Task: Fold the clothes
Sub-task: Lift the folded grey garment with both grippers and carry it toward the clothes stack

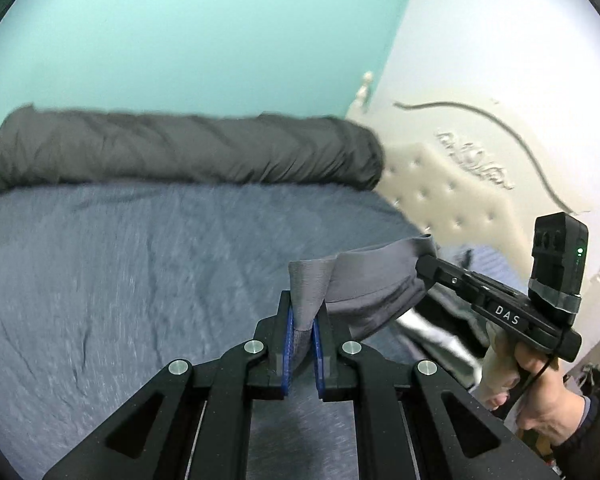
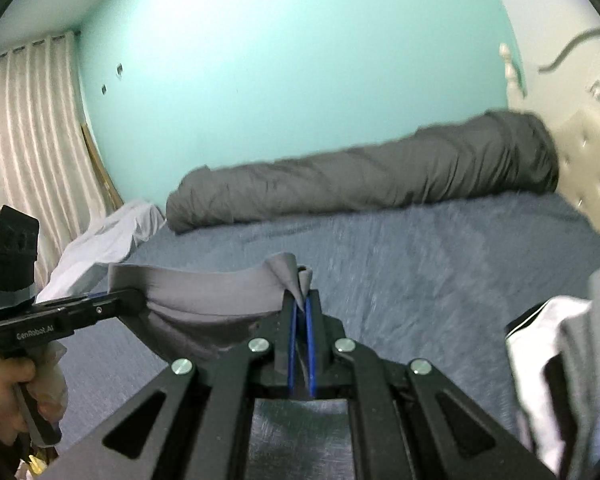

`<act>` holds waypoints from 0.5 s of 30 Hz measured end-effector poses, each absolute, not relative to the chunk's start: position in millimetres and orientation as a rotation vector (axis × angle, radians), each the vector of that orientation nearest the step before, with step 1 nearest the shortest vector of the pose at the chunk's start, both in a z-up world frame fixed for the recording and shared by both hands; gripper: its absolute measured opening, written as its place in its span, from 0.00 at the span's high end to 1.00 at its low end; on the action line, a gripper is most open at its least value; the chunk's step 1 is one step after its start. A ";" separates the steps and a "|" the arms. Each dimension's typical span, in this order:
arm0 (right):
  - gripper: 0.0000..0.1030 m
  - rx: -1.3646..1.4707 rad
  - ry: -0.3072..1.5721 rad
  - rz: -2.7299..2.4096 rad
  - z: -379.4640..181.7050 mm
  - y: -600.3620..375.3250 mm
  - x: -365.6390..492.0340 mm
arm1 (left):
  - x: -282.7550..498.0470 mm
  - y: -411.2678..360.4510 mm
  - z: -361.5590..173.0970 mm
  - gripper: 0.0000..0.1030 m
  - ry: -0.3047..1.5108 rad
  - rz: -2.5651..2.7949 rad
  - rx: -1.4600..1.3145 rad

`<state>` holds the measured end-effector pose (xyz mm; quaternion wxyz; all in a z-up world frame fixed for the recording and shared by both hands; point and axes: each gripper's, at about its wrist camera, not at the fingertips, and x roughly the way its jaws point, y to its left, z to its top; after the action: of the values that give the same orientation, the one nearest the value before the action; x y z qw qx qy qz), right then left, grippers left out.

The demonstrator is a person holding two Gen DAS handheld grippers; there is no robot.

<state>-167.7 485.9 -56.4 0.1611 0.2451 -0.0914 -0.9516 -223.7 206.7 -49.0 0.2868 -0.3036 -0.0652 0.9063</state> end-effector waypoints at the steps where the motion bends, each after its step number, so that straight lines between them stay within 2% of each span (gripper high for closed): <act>1: 0.96 0.681 -0.257 -2.726 -46.5 490.2 -160.9 | -217.5 210.6 -38.4 0.92 -0.167 2.420 -0.795; 9: 0.96 0.561 -0.213 -2.791 26.0 525.8 -102.6 | -169.4 244.8 24.6 0.92 -0.150 2.363 -0.707; 15: 0.96 0.512 -0.203 -2.829 51.1 558.5 -59.9 | -130.3 280.6 50.4 0.92 -0.096 2.302 -0.662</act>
<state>-59.9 558.5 51.1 0.1296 0.1763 -0.0698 -0.9733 -130.3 280.6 50.4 0.3636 -0.2573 -0.0372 0.8945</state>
